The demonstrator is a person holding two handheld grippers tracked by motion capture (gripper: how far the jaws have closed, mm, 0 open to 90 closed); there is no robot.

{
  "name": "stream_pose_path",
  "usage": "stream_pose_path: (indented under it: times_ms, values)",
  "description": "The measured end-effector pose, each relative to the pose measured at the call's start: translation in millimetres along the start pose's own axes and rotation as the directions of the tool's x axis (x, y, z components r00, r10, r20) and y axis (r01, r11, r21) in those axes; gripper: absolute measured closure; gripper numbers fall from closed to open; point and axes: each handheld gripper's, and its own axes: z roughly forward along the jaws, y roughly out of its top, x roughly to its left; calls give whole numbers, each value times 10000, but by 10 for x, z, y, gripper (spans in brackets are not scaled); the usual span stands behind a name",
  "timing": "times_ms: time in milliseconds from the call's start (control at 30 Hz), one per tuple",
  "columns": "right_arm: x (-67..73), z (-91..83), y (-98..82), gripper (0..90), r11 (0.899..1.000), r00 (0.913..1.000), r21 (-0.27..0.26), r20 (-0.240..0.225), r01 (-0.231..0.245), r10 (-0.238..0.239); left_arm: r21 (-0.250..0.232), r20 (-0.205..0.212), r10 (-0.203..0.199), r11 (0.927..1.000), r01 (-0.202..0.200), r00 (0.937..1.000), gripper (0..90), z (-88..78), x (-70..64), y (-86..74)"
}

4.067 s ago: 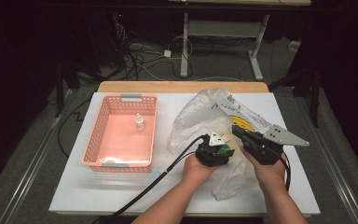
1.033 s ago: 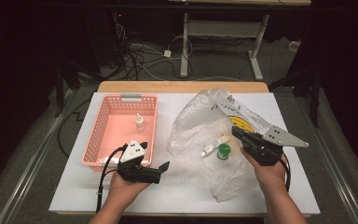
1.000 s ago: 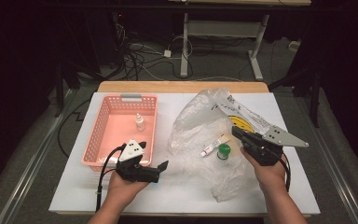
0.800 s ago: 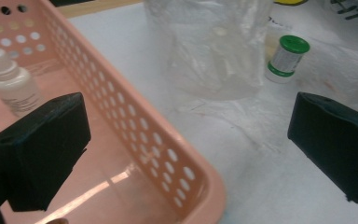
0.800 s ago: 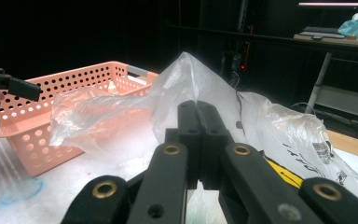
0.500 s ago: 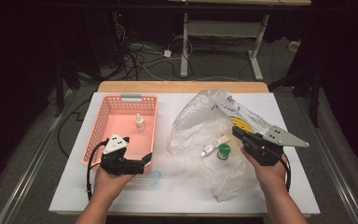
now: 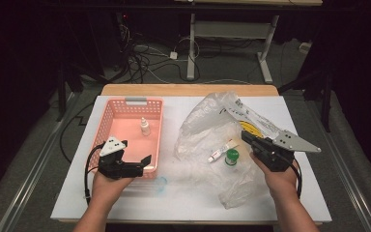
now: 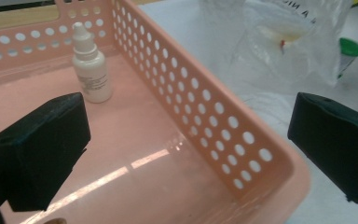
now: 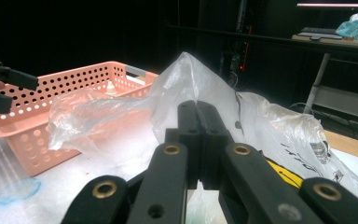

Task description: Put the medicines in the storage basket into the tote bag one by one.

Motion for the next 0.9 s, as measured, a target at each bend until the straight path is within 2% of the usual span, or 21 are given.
stream_pose_path:
  times_ms: [67, 133, 367, 667, 900]
  values:
    - [-3, -3, 2, 900, 10000, 10000, 10, 2, -8, 8, -85, -112, 211, 9997, -212, 9997, 0, -20, -38, 59]
    - [-4, 2, -2, 900, 10000, 10000, 41, -16, -57, 57, -234, 65, 3, 9997, -1, 10000, 0, -16, -27, 120]
    - [8, 11, -1, 900, 10000, 10000, 22, -82, -1, 1, -295, -267, -10, 9996, 2, 9996, 0, 91, 36, 341]
    - [0, 5, 7, 900, 10000, 10000, -10, -45, -47, 47, -110, -694, -71, 9999, 64, 9976, 0, 347, 224, 607]
    - [-7, -3, 10, 900, 9999, 9999, -47, -53, -96, 96, 38, -1141, -171, 9998, 177, 9933, 36, 565, 388, 708]
